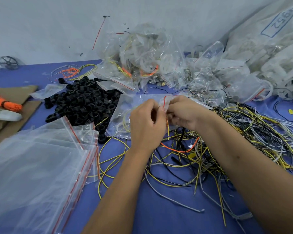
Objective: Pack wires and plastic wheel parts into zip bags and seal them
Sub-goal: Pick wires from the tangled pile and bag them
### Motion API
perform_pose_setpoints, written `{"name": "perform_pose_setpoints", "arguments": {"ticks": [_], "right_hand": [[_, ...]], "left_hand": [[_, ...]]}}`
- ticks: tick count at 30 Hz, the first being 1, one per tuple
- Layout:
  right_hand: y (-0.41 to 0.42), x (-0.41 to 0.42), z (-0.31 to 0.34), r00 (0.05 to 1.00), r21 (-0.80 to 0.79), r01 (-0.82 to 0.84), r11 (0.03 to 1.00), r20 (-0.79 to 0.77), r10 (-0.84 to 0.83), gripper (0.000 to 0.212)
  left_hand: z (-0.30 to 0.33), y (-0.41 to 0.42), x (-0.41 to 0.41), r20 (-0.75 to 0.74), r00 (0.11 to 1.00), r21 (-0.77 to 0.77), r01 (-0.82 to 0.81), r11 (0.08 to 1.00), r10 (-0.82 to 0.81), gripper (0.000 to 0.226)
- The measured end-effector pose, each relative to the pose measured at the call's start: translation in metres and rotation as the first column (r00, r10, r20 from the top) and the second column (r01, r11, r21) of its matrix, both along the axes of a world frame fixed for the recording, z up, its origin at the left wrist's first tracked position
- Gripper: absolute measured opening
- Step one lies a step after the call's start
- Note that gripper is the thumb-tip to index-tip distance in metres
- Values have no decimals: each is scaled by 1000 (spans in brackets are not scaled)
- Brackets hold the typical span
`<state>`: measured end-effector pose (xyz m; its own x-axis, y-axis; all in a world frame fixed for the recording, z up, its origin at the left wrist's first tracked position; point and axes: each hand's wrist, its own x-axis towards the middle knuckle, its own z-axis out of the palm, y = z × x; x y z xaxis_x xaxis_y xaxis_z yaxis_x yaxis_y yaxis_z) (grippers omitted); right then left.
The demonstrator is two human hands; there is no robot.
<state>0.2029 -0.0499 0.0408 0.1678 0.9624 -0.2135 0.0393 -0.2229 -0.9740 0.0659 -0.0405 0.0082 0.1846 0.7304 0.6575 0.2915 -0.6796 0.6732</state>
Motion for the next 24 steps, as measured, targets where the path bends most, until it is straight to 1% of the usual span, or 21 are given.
{"name": "perform_pose_setpoints", "arguments": {"ticks": [2, 4, 6, 8, 9, 10, 11, 13, 14, 15, 17, 19, 21, 23, 24], "right_hand": [[4, -3, 2, 995, 10, 61, 998, -85, -59, 42], [9, -7, 3, 977, 20, 149, 989, -156, -144, 42], [14, -13, 5, 951, 7, 230, 973, -216, -223, 40], [16, -19, 5, 934, -32, 251, 967, -254, -251, 39], [17, -22, 4, 935, -41, 235, 971, -263, -238, 39], [15, -24, 4, 940, -37, 186, 982, -286, -189, 41], [13, -26, 3, 941, -21, 114, 993, -317, -115, 49], [7, -29, 2, 919, 24, -55, 998, -390, 60, 76], [3, -31, 2, 914, 42, -125, 991, -383, 132, 83], [-1, -33, 1, 930, 58, -185, 981, -312, 194, 85], [-3, -35, -2, 956, 87, -206, 975, -196, 219, 76], [-4, -37, -3, 989, 74, -142, 987, -24, 144, 55], [3, -29, -9, 987, 36, -49, 998, 157, 42, 42], [8, -28, -8, 974, -8, -19, 1000, 227, 20, 42], [10, -28, -6, 944, 0, -48, 999, 326, 45, 44]], "left_hand": [[0, -2, -2, 41, 997, 2, 60, 998, -60, 30], [0, -2, -4, 71, 992, 14, 101, 995, -101, 32], [1, -3, -3, 73, 990, 30, 115, 993, -117, 35], [2, -5, -1, 60, 991, 44, 117, 992, -120, 37], [3, -6, 0, 59, 991, 58, 118, 991, -121, 37], [3, -7, 1, 63, 990, 71, 119, 990, -124, 36], [4, -9, 2, 69, 990, 84, 116, 990, -122, 34], [5, -11, 5, 65, 994, 109, 79, 991, -86, 33], [5, -13, 6, 56, 997, 120, 50, 992, -57, 32], [5, -14, 7, 46, 999, 129, 22, 991, -28, 32], [5, -17, 9, 37, 999, 145, -24, 989, 19, 29], [5, -20, 11, 53, 998, 162, -39, 986, 31, 27], [6, -23, 12, 67, 997, 196, -37, 980, 25, 27], [6, -23, 13, 75, 997, 210, -42, 977, 26, 27], [5, -21, 13, 79, 996, 194, -49, 980, 34, 26]]}}
